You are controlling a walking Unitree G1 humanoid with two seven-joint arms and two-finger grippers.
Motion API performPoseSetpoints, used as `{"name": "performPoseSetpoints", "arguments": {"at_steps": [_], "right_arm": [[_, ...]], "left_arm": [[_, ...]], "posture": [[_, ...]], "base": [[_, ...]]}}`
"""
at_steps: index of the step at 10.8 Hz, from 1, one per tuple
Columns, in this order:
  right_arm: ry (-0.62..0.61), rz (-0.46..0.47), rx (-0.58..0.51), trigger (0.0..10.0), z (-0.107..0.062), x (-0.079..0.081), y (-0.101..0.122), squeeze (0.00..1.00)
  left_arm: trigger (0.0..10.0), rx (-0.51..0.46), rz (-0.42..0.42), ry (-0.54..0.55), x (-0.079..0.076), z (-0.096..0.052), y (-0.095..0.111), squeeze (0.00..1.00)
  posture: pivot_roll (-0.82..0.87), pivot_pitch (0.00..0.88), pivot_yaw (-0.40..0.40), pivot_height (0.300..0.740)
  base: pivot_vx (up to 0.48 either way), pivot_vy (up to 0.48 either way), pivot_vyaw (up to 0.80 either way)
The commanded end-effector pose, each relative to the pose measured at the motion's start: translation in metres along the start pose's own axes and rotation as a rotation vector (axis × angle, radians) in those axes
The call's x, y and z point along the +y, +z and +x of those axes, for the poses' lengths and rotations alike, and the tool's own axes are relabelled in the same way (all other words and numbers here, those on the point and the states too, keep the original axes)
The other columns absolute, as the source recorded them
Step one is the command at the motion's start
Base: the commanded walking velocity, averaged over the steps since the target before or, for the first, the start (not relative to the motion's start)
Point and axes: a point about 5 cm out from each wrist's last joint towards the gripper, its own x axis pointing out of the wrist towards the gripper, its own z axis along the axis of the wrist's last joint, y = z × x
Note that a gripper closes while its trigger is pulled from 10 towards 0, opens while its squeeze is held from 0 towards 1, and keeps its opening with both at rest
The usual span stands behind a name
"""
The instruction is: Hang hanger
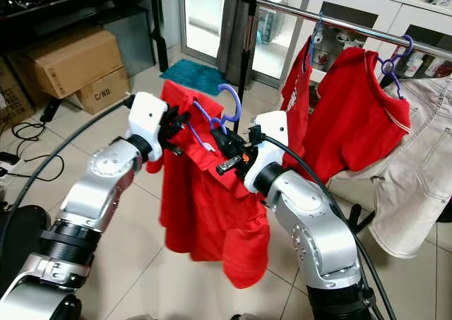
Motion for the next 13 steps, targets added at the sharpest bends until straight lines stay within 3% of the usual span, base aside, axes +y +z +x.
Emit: {"name": "performPoseSetpoints", "arguments": {"at_steps": [1, 5, 7, 8, 10, 11, 12, 13], "right_arm": [[-0.01, -0.013, -0.031, 0.0, -0.001, -0.001, 0.007, 0.0], [-0.016, -0.047, 0.01, 0.0, -0.002, -0.004, 0.001, 0.0], [0.058, -0.099, 0.147, 0.0, -0.012, -0.004, -0.016, 0.0], [0.082, -0.119, 0.192, 0.0, -0.018, -0.005, -0.022, 0.0], [0.142, -0.138, 0.256, 0.0, -0.036, -0.009, -0.032, 0.0], [0.167, -0.108, 0.21, 0.0, -0.041, -0.012, -0.023, 0.0], [0.185, -0.077, 0.165, 0.0, -0.044, -0.012, -0.016, 0.0], [0.196, -0.065, 0.15, 0.0, -0.045, -0.012, -0.014, 0.0]], "left_arm": [[0.0, -0.003, -0.008, -0.003, 0.003, -0.002, -0.001, 0.0], [0.0, -0.038, -0.009, -0.01, 0.014, -0.002, 0.012, 0.0], [0.0, -0.11, -0.059, -0.122, 0.026, -0.012, 0.042, 0.0], [0.0, -0.13, -0.073, -0.112, 0.036, -0.014, 0.05, 0.0], [0.0, -0.15, -0.09, 0.073, 0.082, -0.022, 0.07, 0.0], [0.0, -0.006, 0.051, 0.243, 0.114, -0.032, 0.051, 0.0], [0.0, 0.131, 0.168, 0.333, 0.134, -0.042, 0.029, 0.0], [0.0, 0.153, 0.17, 0.355, 0.138, -0.044, 0.024, 0.0]], "posture": [[-0.11, 0.0, -0.03, 0.74], [-0.11, 0.0, -0.033, 0.74], [-0.12, 0.0, -0.023, 0.74], [-0.12, 0.0, -0.022, 0.74], [-0.1, 0.0, -0.03, 0.74], [-0.1, 0.0, -0.028, 0.74], [-0.1, 0.0, -0.021, 0.74], [-0.1, 0.0, -0.021, 0.74]], "base": [[0.0, 0.0, 0.0], [0.0, 0.0, 0.0], [0.0, 0.0, 0.0], [0.0, 0.0, 0.0], [0.0, 0.0, 0.0], [0.0, 0.0, 0.0], [0.0, 0.0, 0.0], [0.0, 0.0, 0.0]]}}
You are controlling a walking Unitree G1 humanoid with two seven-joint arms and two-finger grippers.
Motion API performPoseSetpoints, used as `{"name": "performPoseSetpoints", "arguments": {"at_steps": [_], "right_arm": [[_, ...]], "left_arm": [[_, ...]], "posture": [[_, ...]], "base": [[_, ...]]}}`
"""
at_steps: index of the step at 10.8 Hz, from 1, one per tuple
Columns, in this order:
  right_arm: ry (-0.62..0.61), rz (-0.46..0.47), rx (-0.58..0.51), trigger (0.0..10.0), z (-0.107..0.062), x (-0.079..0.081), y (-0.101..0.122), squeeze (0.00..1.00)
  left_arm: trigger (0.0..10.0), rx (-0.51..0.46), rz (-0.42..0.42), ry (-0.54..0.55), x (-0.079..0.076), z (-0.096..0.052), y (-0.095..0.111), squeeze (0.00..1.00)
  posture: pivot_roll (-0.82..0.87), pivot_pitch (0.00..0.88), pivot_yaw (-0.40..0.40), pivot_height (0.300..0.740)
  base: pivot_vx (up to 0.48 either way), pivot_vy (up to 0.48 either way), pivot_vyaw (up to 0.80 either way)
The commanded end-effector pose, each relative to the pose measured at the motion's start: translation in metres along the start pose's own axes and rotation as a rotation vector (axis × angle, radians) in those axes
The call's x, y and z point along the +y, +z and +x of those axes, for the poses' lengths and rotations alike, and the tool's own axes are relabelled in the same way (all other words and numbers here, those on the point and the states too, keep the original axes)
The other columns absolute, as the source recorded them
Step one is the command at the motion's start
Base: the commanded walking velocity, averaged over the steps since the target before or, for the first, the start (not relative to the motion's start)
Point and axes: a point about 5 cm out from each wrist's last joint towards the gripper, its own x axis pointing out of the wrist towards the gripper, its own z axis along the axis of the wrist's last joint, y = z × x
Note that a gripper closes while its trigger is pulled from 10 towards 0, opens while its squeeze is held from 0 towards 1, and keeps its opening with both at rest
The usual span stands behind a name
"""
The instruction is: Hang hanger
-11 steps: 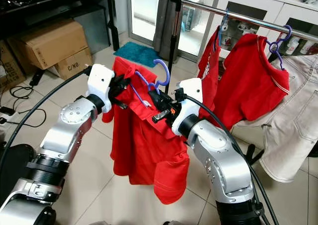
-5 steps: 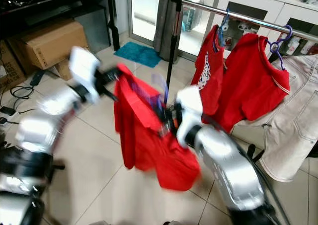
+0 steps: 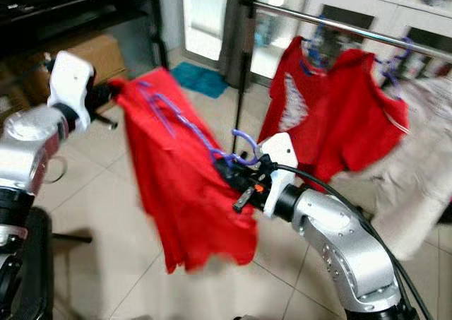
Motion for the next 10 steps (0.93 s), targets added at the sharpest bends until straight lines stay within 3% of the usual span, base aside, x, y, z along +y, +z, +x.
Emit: {"name": "performPoseSetpoints", "arguments": {"at_steps": [1, 2, 3, 4, 6, 7, 8, 10], "right_arm": [[-0.011, 0.024, 0.008, 0.0, -0.015, -0.006, -0.001, 0.0], [-0.01, 0.048, -0.007, 0.0, -0.009, -0.005, 0.001, 0.0], [-0.022, 0.054, -0.01, 0.0, -0.007, -0.006, 0.001, 0.0], [-0.17, 0.124, -0.063, 0.0, 0.014, -0.02, 0.005, 0.0], [-0.38, 0.205, -0.147, 0.0, 0.027, -0.042, 0.013, 0.0], [-0.604, 0.279, -0.206, 0.0, 0.032, -0.065, 0.016, 0.0], [-0.672, 0.194, -0.183, 0.0, 0.033, -0.071, 0.016, 0.0], [-0.852, 0.163, -0.198, 0.0, 0.017, -0.088, 0.01, 0.0]], "left_arm": [[0.0, 0.027, 0.023, 0.204, 0.034, -0.006, -0.005, 0.0], [0.0, -0.024, -0.034, 0.105, 0.013, 0.005, -0.002, 0.0], [0.0, -0.041, -0.046, 0.07, 0.007, 0.007, 0.0, 0.0], [0.0, -0.089, -0.079, -0.146, -0.051, 0.014, 0.006, 0.0], [0.0, -0.116, -0.088, -0.317, -0.096, 0.013, 0.006, 0.0], [0.0, -0.144, -0.091, -0.458, -0.124, 0.007, 0.011, 0.0], [0.0, -0.155, -0.1, -0.491, -0.131, 0.003, 0.012, 0.0], [0.0, -0.152, -0.133, -0.463, -0.123, -0.01, 0.008, 0.0]], "posture": [[-0.1, 0.0, -0.024, 0.74], [-0.09, 0.0, -0.038, 0.74], [-0.09, 0.0, -0.038, 0.74], [-0.07, 0.0, -0.057, 0.74], [-0.07, 0.0, -0.041, 0.74], [-0.08, 0.0, -0.037, 0.74], [-0.08, 0.0, -0.043, 0.74], [-0.08, 0.0, -0.049, 0.74]], "base": [[0.0, 0.0, 0.0], [0.0, 0.0, 0.0], [0.0, 0.0, 0.0], [0.0, 0.0, 0.0], [0.0, 0.0, 0.0], [0.0, 0.0, 0.0], [0.0, 0.0, 0.0], [0.0, 0.0, 0.0]]}}
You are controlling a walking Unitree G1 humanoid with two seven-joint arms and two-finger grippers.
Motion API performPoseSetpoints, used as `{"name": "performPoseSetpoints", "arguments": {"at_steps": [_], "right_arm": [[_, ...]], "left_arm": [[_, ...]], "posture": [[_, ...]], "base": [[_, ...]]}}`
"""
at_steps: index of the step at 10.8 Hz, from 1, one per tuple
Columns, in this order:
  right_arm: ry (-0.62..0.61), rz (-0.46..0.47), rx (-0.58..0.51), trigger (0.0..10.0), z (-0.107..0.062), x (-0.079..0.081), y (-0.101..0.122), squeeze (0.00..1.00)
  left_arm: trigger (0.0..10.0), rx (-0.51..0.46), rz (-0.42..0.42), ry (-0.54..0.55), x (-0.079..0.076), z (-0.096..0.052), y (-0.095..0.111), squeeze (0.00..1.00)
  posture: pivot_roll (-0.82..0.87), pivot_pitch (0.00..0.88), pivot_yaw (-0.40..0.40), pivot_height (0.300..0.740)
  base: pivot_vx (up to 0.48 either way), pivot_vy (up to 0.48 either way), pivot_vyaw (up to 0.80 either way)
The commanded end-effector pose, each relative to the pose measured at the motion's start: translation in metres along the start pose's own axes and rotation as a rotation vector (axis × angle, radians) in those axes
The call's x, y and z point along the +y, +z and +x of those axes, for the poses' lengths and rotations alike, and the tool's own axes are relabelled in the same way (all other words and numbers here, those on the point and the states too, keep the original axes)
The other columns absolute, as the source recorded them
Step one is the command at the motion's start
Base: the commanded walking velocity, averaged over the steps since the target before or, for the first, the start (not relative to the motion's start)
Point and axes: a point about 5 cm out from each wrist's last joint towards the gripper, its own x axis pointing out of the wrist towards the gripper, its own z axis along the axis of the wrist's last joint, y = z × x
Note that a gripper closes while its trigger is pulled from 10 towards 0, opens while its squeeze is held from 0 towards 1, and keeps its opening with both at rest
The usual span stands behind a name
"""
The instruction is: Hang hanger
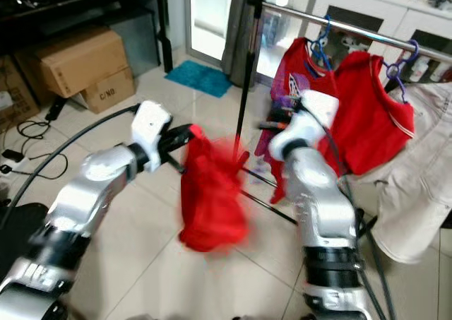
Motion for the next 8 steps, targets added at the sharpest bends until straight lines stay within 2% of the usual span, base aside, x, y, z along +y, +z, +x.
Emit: {"name": "performPoseSetpoints", "arguments": {"at_steps": [1, 2, 3, 4, 5, 6, 7, 8], "right_arm": [[-0.041, -0.001, 0.039, 0.0, -0.003, -0.011, -0.012, 0.0], [-0.09, -0.037, 0.092, 0.0, -0.008, -0.023, -0.026, 0.0], [-0.075, -0.103, 0.236, 10.0, -0.019, -0.028, -0.049, 0.0], [-0.011, -0.085, 0.253, 10.0, -0.033, -0.023, -0.059, 0.0], [-0.061, -0.072, 0.306, 10.0, -0.051, -0.026, -0.074, 0.0], [-0.119, -0.096, 0.326, 10.0, -0.068, -0.031, -0.084, 0.0], [-0.142, -0.066, 0.33, 10.0, -0.079, -0.033, -0.087, 0.0], [-0.15, -0.066, 0.322, 10.0, -0.081, -0.033, -0.087, 0.0]], "left_arm": [[0.0, -0.072, -0.043, 0.069, 0.009, -0.008, 0.011, 0.0], [0.0, -0.065, -0.07, 0.236, 0.028, -0.018, 0.008, 0.0], [0.0, 0.018, -0.054, 0.353, 0.044, -0.04, -0.007, 0.0], [2.6, 0.073, -0.036, 0.386, 0.048, -0.057, -0.022, 0.0], [10.0, 0.126, -0.04, 0.461, 0.048, -0.072, -0.04, 0.0], [10.0, 0.14, -0.054, 0.497, 0.039, -0.082, -0.048, 0.0], [10.0, 0.149, -0.087, 0.506, 0.03, -0.088, -0.053, 0.0], [10.0, 0.139, -0.118, 0.506, 0.026, -0.091, -0.055, 0.0]], "posture": [[-0.08, 0.0, -0.05, 0.74], [-0.06, 0.0, -0.047, 0.74], [-0.06, 0.0, -0.033, 0.74], [-0.06, 0.0, -0.029, 0.74], [-0.06, 0.0, -0.026, 0.74], [-0.04, 0.0, -0.048, 0.74], [-0.04, 0.0, -0.057, 0.74], [-0.04, 0.0, -0.059, 0.74]], "base": [[0.0, 0.0, 0.0], [0.0, 0.0, 0.0], [0.0, 0.0, 0.0], [0.0, 0.0, 0.0], [0.0, 0.0, -0.8], [0.0, 0.0, -0.8], [0.0, 0.0, -0.8], [0.0, 0.0, -0.8]]}}
